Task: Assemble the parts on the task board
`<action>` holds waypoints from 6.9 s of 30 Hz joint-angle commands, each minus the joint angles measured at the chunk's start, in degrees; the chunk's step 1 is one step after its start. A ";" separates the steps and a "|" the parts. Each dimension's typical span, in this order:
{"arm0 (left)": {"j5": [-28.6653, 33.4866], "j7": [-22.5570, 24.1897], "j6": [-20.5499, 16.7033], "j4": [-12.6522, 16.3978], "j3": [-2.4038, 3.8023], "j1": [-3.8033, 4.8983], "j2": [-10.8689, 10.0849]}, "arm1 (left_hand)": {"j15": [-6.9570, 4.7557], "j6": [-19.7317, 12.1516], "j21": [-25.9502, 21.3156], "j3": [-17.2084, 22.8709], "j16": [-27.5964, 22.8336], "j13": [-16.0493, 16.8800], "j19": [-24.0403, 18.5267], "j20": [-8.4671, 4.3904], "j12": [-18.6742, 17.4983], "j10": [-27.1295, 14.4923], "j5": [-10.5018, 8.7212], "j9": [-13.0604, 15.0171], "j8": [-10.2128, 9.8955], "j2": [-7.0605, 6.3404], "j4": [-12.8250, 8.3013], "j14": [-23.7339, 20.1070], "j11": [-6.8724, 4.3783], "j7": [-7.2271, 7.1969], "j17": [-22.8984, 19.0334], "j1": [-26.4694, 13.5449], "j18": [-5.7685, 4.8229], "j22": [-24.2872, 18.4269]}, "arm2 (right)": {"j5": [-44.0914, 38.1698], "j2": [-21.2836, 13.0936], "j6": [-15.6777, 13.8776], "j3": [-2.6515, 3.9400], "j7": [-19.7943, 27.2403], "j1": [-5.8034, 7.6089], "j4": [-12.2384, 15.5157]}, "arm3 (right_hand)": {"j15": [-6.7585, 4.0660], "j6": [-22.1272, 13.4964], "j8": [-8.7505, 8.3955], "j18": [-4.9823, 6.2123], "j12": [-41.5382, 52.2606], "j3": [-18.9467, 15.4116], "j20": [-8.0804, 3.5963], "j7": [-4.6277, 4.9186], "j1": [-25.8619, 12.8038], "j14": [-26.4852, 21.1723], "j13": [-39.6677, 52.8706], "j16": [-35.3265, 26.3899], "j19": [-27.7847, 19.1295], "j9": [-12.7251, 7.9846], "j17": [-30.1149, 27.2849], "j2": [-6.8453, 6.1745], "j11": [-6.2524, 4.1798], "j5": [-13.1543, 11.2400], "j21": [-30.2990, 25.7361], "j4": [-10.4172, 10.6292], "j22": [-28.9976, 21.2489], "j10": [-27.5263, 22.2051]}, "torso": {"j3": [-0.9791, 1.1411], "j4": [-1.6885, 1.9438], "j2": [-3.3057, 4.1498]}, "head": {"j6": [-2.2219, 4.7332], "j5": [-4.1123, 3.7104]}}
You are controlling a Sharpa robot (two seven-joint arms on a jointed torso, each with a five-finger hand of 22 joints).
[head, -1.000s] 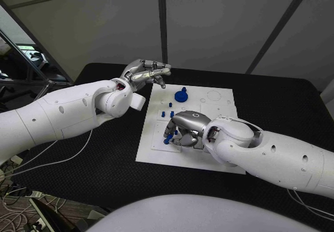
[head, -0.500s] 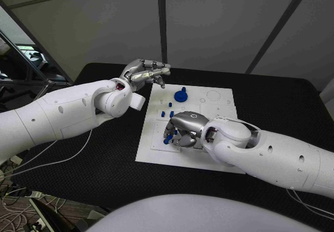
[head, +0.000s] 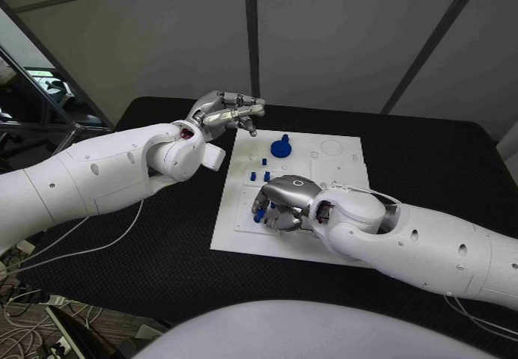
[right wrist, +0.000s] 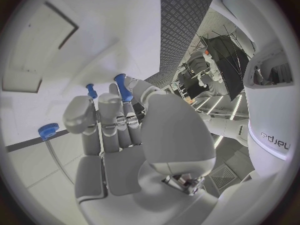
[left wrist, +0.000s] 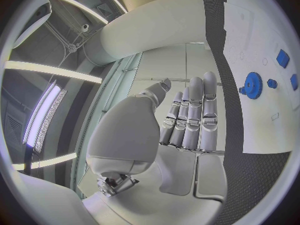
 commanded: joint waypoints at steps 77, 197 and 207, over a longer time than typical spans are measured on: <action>0.24 0.79 0.58 0.68 -0.14 -0.36 -1.65 | 0.15 -0.45 -0.72 -0.82 -0.52 0.01 -0.30 0.42 0.74 -0.77 0.01 0.12 0.64 0.56 0.25 -0.42 0.01 -0.03 -0.38 -0.64 -1.08 -0.35 | 11.52 -27.53 -6.47 1.24 -22.74 -2.82 13.61 | -2.50 -3.23 15.94 -2.97 59.70 -32.11 -2.50 -3.12 -8.47 2.77 56.00 18.16 6.23 7.20 19.84 2.33 -3.81 7.78 8.10 17.44 13.68 9.32 | -0.34 -1.09 -0.97 | 3.30 -9.60; 0.24 0.33 1.22 0.71 -0.13 -0.36 -1.50 | 0.11 -0.54 -0.85 -0.95 -0.52 0.00 -0.23 0.41 0.98 -0.95 0.06 0.13 0.77 0.69 0.19 -0.39 -0.01 -0.04 -0.49 -0.51 -1.04 -0.47 | 18.64 -18.32 -9.88 1.49 -19.29 -4.05 12.87 | -4.73 3.32 17.94 -4.14 59.38 -36.06 -4.51 -6.31 -1.46 3.39 64.55 22.10 8.61 18.01 24.52 9.68 -6.60 -1.47 11.52 9.44 20.14 14.59 | -0.37 -1.14 -0.99 | 2.85 -8.92; 0.24 0.34 1.20 0.68 -0.13 -0.36 -1.46 | 0.10 -0.57 -0.88 -0.96 -0.53 -0.01 -0.22 0.41 1.01 -0.99 0.07 0.13 0.79 0.71 0.17 -0.40 -0.01 -0.03 -0.52 -0.47 -1.04 -0.49 | 15.33 -19.00 -12.17 1.47 -20.78 -4.06 12.78 | -4.85 3.53 17.61 -4.18 59.17 -34.72 -4.60 -6.51 1.40 3.39 64.81 22.09 8.69 18.40 24.53 10.24 -6.79 -1.71 11.61 7.52 20.35 14.71 | -0.39 -1.15 -1.08 | 2.95 -9.02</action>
